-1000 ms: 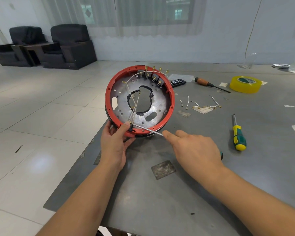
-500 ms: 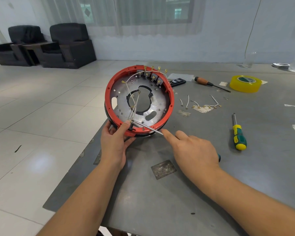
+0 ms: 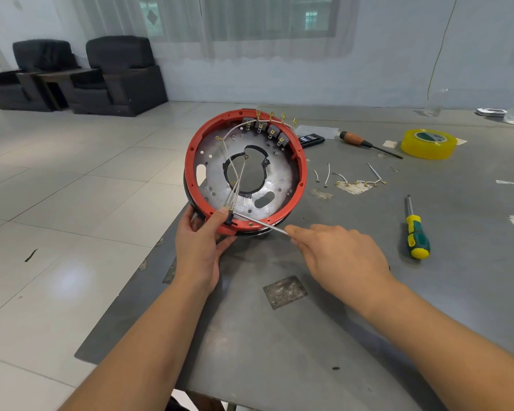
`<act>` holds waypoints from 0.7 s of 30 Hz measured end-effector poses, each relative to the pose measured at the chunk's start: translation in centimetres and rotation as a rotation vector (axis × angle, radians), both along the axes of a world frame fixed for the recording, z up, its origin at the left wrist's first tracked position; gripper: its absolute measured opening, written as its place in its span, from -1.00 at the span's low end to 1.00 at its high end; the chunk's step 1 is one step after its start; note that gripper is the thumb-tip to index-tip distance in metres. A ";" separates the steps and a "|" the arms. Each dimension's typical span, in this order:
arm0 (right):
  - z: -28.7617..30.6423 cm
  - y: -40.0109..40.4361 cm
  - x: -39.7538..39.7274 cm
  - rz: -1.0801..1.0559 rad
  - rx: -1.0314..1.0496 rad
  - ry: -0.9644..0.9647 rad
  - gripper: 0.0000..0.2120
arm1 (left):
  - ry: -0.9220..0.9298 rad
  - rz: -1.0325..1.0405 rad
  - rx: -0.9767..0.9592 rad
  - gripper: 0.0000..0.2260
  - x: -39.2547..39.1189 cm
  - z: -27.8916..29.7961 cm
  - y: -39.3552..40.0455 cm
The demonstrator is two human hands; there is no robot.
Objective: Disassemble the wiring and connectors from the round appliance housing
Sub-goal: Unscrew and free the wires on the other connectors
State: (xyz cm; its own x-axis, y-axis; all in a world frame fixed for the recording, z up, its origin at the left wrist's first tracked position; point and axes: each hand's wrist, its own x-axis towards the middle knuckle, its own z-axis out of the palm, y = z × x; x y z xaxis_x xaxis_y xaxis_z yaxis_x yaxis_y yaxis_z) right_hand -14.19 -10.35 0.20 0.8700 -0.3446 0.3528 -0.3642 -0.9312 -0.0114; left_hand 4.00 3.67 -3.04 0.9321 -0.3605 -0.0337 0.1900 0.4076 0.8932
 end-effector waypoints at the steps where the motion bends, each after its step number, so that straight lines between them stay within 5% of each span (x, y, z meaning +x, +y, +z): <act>1: 0.0 0.3 0.0 -0.023 -0.052 -0.004 -0.68 | 0.002 0.003 -0.001 -0.62 0.0 0.0 0.0; 11: 0.9 1.7 -0.4 -0.061 -0.219 0.021 -0.30 | 0.019 0.022 0.004 -0.55 0.0 0.1 -0.1; 21: 0.7 1.6 -0.4 -0.056 -0.224 0.054 -0.28 | 0.014 0.023 0.008 -0.54 0.0 0.0 -0.2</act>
